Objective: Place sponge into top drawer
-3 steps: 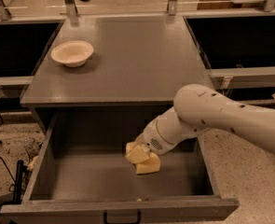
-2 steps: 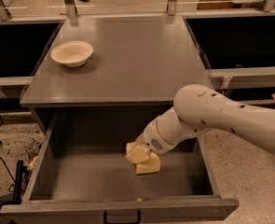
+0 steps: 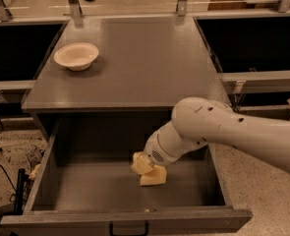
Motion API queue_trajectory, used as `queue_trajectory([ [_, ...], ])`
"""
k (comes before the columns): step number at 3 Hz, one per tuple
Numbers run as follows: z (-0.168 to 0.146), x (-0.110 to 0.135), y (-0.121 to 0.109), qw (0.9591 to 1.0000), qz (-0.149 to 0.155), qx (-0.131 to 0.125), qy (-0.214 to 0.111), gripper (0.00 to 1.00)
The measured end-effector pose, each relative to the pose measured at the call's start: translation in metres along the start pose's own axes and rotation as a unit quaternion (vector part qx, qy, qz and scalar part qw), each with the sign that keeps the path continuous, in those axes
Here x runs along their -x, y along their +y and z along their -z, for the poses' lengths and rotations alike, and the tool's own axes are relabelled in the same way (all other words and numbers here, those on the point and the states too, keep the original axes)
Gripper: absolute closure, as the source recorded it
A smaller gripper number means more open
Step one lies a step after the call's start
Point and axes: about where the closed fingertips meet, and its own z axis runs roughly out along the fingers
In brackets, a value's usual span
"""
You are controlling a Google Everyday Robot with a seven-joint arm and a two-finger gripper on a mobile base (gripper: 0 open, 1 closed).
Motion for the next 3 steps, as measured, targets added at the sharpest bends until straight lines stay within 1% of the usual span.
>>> queue_trajectory([
  [1,-0.006,-0.002,-0.001,0.9996,-0.009,-0.022,0.015,1.0],
  [2,-0.023,-0.002,0.001,0.9994,-0.022,-0.008,0.025,1.0],
  [3,-0.024,-0.002,0.002,0.9994,-0.022,-0.007,0.026,1.0],
])
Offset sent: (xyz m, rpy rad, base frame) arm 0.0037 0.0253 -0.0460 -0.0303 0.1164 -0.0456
